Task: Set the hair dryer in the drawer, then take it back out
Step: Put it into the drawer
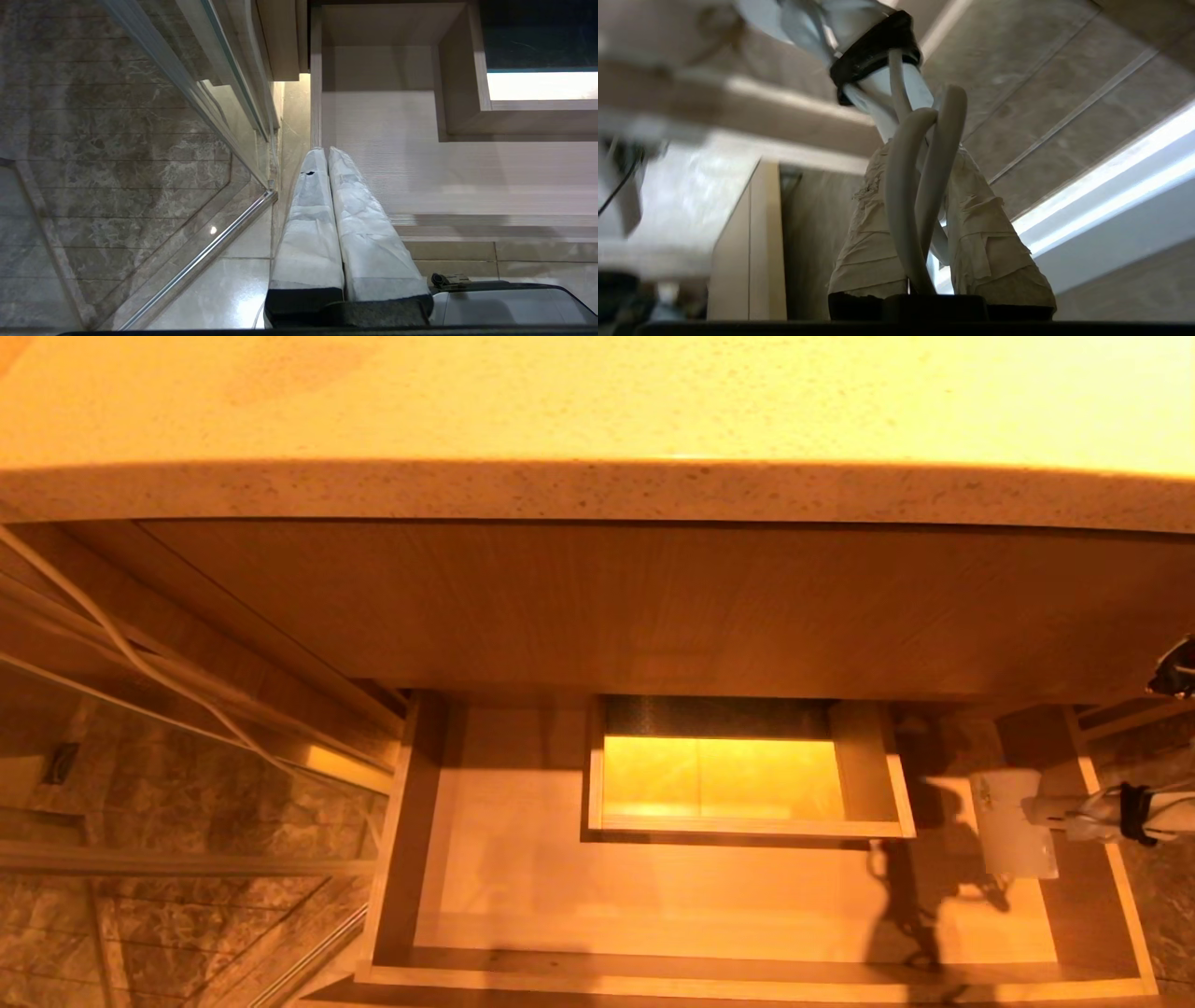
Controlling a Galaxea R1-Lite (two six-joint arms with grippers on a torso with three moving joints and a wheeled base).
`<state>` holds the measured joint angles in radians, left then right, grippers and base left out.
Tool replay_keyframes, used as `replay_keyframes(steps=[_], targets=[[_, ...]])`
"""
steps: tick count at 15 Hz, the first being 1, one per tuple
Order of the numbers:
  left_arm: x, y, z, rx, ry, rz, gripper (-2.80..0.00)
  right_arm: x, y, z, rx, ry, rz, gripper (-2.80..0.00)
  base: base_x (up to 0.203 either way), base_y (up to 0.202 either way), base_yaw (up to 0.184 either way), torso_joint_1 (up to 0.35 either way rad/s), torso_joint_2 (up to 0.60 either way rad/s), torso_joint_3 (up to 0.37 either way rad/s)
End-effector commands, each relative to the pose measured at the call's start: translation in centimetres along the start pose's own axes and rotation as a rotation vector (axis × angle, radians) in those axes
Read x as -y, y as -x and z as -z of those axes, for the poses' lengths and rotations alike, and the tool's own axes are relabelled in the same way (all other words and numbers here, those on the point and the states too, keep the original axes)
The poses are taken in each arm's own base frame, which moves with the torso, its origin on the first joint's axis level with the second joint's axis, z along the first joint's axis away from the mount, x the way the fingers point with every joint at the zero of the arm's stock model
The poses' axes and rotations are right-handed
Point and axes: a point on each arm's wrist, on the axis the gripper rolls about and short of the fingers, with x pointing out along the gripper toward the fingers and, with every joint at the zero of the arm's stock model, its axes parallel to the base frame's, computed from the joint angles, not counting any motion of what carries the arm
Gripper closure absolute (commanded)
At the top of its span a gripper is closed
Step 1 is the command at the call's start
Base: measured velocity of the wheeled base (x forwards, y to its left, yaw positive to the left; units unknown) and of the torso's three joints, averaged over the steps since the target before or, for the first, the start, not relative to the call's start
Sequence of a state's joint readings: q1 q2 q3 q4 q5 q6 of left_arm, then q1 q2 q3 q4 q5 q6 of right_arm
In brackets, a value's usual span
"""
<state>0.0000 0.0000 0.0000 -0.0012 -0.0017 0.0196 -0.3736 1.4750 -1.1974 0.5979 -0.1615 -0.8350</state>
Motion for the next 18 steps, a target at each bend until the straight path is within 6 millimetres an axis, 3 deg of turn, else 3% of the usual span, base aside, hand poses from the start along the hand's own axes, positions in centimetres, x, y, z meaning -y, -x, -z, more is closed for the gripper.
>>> replay_keyframes(steps=[1, 5, 9, 13, 18], targets=[[0.0, 0.0, 0.0, -0.003, 0.000, 0.000, 0.00, -0.7, 2.2, 1.2, -0.015, 0.013, -0.013, 0.00, 0.000, 0.000, 0.000, 0.000, 0.00, 0.000], [0.0, 0.0, 0.0, -0.001, 0.000, 0.000, 0.00, -2.1, 4.0, 2.9, -0.103, 0.041, -0.106, 0.00, 0.000, 0.000, 0.000, 0.000, 0.00, 0.000], [0.0, 0.0, 0.0, -0.001, 0.000, 0.000, 0.00, -2.7, 4.0, 3.6, -0.181, 0.093, -0.178, 0.00, 0.000, 0.000, 0.000, 0.000, 0.00, 0.000], [0.0, 0.0, 0.0, -0.001, 0.000, 0.000, 0.00, -3.0, 2.5, 3.7, -0.293, 0.107, -0.271, 0.00, 0.000, 0.000, 0.000, 0.000, 0.00, 0.000], [0.0, 0.0, 0.0, -0.001, 0.000, 0.000, 0.00, -2.0, -0.9, 3.0, -0.364, 0.095, -0.341, 0.00, 0.000, 0.000, 0.000, 0.000, 0.00, 0.000]])
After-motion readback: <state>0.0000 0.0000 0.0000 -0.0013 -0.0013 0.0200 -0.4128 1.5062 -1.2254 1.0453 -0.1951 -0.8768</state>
